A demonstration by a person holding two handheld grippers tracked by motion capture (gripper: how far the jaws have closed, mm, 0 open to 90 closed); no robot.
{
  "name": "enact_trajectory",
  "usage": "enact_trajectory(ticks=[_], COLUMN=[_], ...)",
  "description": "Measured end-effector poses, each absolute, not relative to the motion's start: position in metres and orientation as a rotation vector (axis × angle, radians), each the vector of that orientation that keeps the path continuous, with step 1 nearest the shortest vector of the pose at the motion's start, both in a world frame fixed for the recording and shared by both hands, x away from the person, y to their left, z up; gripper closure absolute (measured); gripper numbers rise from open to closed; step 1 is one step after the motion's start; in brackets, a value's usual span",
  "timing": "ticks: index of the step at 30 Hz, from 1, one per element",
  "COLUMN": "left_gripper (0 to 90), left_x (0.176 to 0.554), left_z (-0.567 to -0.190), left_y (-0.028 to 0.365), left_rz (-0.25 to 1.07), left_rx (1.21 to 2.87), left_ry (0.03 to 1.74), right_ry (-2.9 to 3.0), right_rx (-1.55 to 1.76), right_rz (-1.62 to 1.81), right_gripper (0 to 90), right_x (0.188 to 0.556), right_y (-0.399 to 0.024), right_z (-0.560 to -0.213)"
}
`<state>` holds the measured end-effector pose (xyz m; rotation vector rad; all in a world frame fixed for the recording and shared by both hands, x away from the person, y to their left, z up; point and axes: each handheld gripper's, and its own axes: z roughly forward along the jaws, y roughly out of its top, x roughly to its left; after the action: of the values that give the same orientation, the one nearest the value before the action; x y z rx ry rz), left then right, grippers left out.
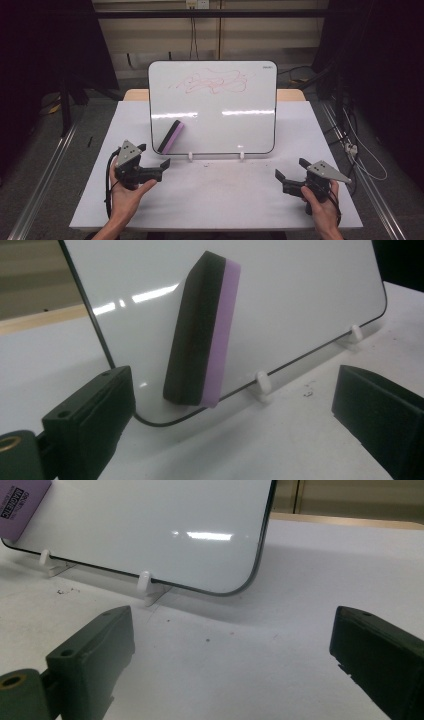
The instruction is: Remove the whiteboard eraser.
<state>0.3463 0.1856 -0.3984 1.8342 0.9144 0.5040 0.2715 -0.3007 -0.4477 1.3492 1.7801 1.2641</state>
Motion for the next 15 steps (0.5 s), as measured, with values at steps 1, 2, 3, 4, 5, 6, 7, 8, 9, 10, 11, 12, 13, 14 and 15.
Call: enact_trajectory(ticks=[1, 2, 3, 4, 5, 6, 7, 8, 9, 10, 11, 12, 13, 14, 15], left_gripper=[3.8, 4.1, 4.3, 4.3, 4.9, 4.9, 5.1, 5.2, 5.2, 5.2, 5.2, 5.0, 4.6, 4.6, 4.8], left_x=[0.349, 0.349, 0.351, 0.353, 0.357, 0.357, 0.361, 0.361, 0.364, 0.368, 0.37, 0.372, 0.372, 0.376, 0.379], left_z=[-0.395, -0.395, -0.394, -0.393, -0.391, -0.391, -0.387, -0.387, -0.385, -0.382, -0.38, -0.378, -0.378, -0.374, -0.373], left_y=[0.184, 0.184, 0.183, 0.182, 0.18, 0.18, 0.178, 0.178, 0.176, 0.174, 0.174, 0.173, 0.173, 0.168, 0.165], left_rz=[0.53, 0.53, 0.536, 0.532, 0.528, 0.528, 0.541, 0.541, 0.551, 0.556, 0.559, 0.559, 0.559, 0.591, 0.607], left_rx=[1.849, 1.849, 1.849, 1.851, 1.851, 1.851, 1.86, 1.86, 1.868, 1.864, 1.862, 1.865, 1.865, 1.88, 1.897], left_ry=[0.902, 0.902, 0.898, 0.897, 0.895, 0.895, 0.883, 0.883, 0.872, 0.869, 0.87, 0.861, 0.861, 0.847, 0.839], right_ry=[1.783, 1.783, 1.783, 1.783, 1.784, 1.783, 1.784, 1.784, 1.782, 1.781, 1.784, 1.786, 1.786, 1.786, 1.787], right_rx=[1.349, 1.348, 1.347, 1.347, 1.351, 1.352, 1.349, 1.349, 1.349, 1.348, 1.348, 1.345, 1.345, 1.345, 1.344], right_rz=[1.265, 1.264, 1.264, 1.264, 1.264, 1.265, 1.262, 1.262, 1.261, 1.261, 1.262, 1.257, 1.257, 1.256, 1.253], right_gripper=[4.5, 4.5, 4.5, 4.5, 4.5, 4.5, 4.5, 4.5, 4.5, 4.5, 4.5, 4.5, 4.5, 4.5, 4.5], right_x=[0.272, 0.272, 0.272, 0.272, 0.272, 0.272, 0.272, 0.272, 0.272, 0.272, 0.272, 0.273, 0.273, 0.273, 0.273], right_y=[-0.3, -0.3, -0.3, -0.3, -0.3, -0.3, -0.301, -0.301, -0.301, -0.301, -0.3, -0.3, -0.299, -0.299, -0.299], right_z=[-0.448, -0.448, -0.448, -0.448, -0.448, -0.448, -0.448, -0.448, -0.448, -0.448, -0.447, -0.448, -0.448, -0.448, -0.448])
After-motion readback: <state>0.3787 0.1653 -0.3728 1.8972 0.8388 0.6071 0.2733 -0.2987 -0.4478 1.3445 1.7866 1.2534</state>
